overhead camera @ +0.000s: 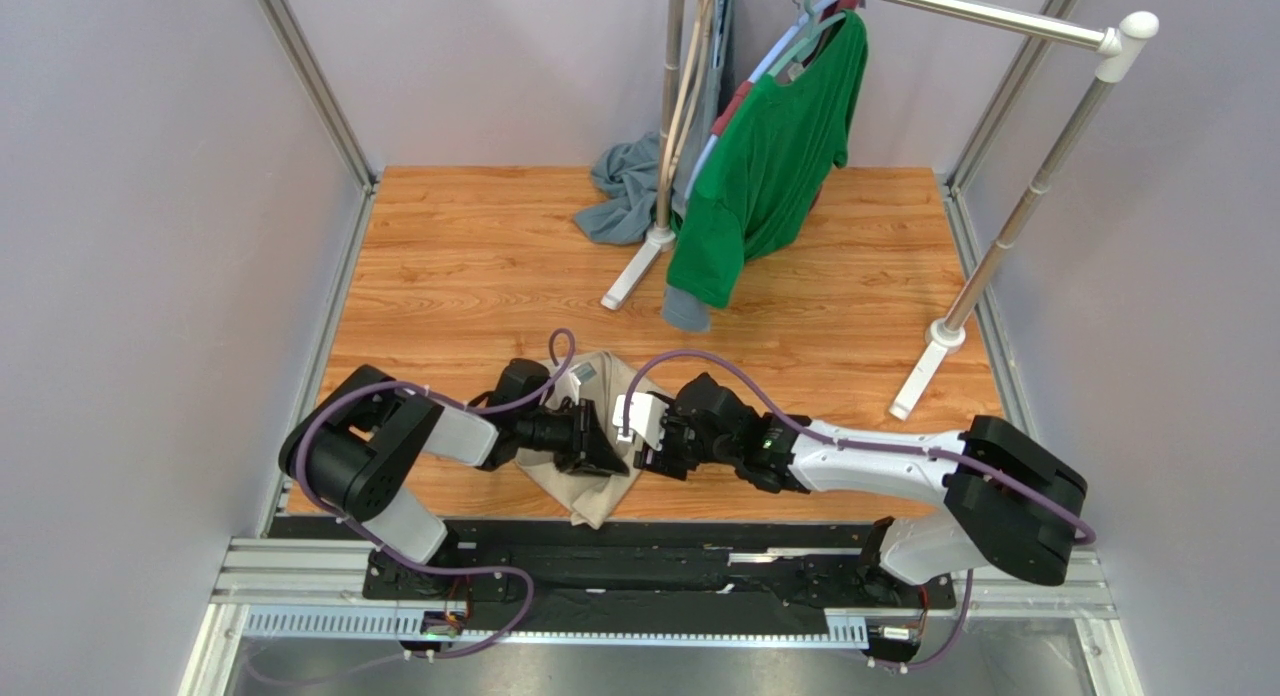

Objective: Fold the napkin, place the utensils inside, and roll it up
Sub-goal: Roll the napkin with the utensil

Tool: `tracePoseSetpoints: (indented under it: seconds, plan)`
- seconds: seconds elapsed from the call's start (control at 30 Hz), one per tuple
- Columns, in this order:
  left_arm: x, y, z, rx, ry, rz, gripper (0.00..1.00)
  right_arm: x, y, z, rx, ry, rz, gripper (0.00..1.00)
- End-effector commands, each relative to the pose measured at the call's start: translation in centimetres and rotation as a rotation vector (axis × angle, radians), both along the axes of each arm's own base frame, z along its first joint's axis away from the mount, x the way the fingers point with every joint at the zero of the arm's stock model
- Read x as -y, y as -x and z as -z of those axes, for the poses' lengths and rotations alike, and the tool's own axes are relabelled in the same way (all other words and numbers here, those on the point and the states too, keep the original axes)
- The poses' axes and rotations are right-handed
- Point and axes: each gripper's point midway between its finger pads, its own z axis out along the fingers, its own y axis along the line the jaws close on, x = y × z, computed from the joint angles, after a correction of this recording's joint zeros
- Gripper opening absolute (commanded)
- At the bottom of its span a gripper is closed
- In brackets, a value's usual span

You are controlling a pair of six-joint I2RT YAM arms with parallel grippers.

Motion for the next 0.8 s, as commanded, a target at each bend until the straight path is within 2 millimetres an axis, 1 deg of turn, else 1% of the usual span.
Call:
tracePoseSetpoints:
  seconds: [0.0, 0.03, 0.07, 0.1, 0.13, 0.17, 0.2, 0.23, 0.27, 0.3, 0.33, 0.37, 0.4, 0.43, 0.47, 0.53, 0.6, 0.63, 0.67, 0.73, 0.77]
  plan:
    - [-1.5, 1.8, 2.4, -0.089, -0.087, 0.013, 0.25, -1.4, -1.6, -2.7, 0.132, -0.044, -0.031, 0.57]
    - [-1.6, 1.8, 2.5, -0.089, -0.091, 0.01, 0.25, -1.1, -2.4, -3.0, 0.128, -0.046, 0.042, 0.58]
    - [-1.6, 1.8, 2.5, -0.085, -0.095, 0.006, 0.25, -0.5, -4.0, -2.7, 0.094, -0.042, 0.145, 0.58]
    - [-1.7, 1.7, 2.4, -0.077, -0.097, 0.002, 0.25, -0.9, -4.8, -4.1, -0.037, -0.095, 0.268, 0.57]
    - [-1.8, 1.5, 2.6, -0.069, -0.109, -0.01, 0.25, -0.7, -4.8, -3.8, -0.144, -0.097, 0.308, 0.56]
    - [-2.0, 1.5, 2.7, -0.069, -0.124, -0.012, 0.25, 0.0, -6.3, -4.1, -0.218, -0.126, 0.429, 0.56]
    - [-2.0, 1.3, 2.5, -0.056, -0.126, -0.016, 0.25, 0.0, -6.9, -4.5, -0.306, -0.16, 0.567, 0.55]
    - [-2.0, 1.1, 2.5, -0.049, -0.13, -0.022, 0.25, 0.1, -7.3, -4.8, -0.322, -0.168, 0.625, 0.54]
    - [-2.0, 1.1, 2.4, -0.049, -0.13, -0.022, 0.25, -0.3, -7.0, -5.2, -0.349, -0.184, 0.639, 0.53]
    - [-1.9, 0.9, 2.3, -0.046, -0.125, -0.023, 0.25, -0.7, -6.6, -5.2, -0.417, -0.216, 0.702, 0.5]
    - [-1.8, 0.9, 2.2, -0.047, -0.119, -0.025, 0.25, -0.9, -7.0, -6.0, -0.432, -0.252, 0.75, 0.48]
    - [-1.6, 0.7, 2.1, -0.045, -0.111, -0.033, 0.25, -0.9, -7.0, -6.1, -0.462, -0.27, 0.792, 0.47]
    - [-1.5, 0.5, 2.0, -0.041, -0.107, -0.04, 0.25, -0.7, -6.8, -5.4, -0.508, -0.26, 0.85, 0.48]
    - [-1.5, 0.2, 2.1, -0.038, -0.111, -0.055, 0.24, -0.8, -6.8, -5.5, -0.561, -0.292, 0.926, 0.48]
    - [-1.4, -0.1, 1.9, -0.03, -0.108, -0.07, 0.24, -0.7, -6.7, -5.2, -0.591, -0.292, 0.967, 0.48]
    - [-1.6, -0.7, 2.0, -0.006, -0.118, -0.106, 0.24, -0.1, -6.2, -3.7, -0.641, -0.267, 1.056, 0.48]
    - [-1.3, -1.3, 1.4, 0.024, -0.107, -0.123, 0.24, 0.7, -6.0, -2.7, -0.655, -0.232, 1.121, 0.48]
    - [-1.2, -1.6, 1.3, 0.038, -0.112, -0.133, 0.24, 1.0, -6.0, -1.8, -0.66, -0.203, 1.154, 0.47]
    - [-1.0, -1.9, 1.0, 0.047, -0.105, -0.139, 0.24, 0.8, -6.2, -2.0, -0.67, -0.204, 1.178, 0.47]
    - [-0.3, -2.0, 0.5, 0.071, -0.094, -0.133, 0.24, 1.5, -5.9, -1.1, -0.668, -0.128, 1.231, 0.47]
    - [0.0, -2.2, 0.3, 0.079, -0.088, -0.128, 0.24, 1.6, -5.8, -0.1, -0.672, -0.09, 1.267, 0.46]
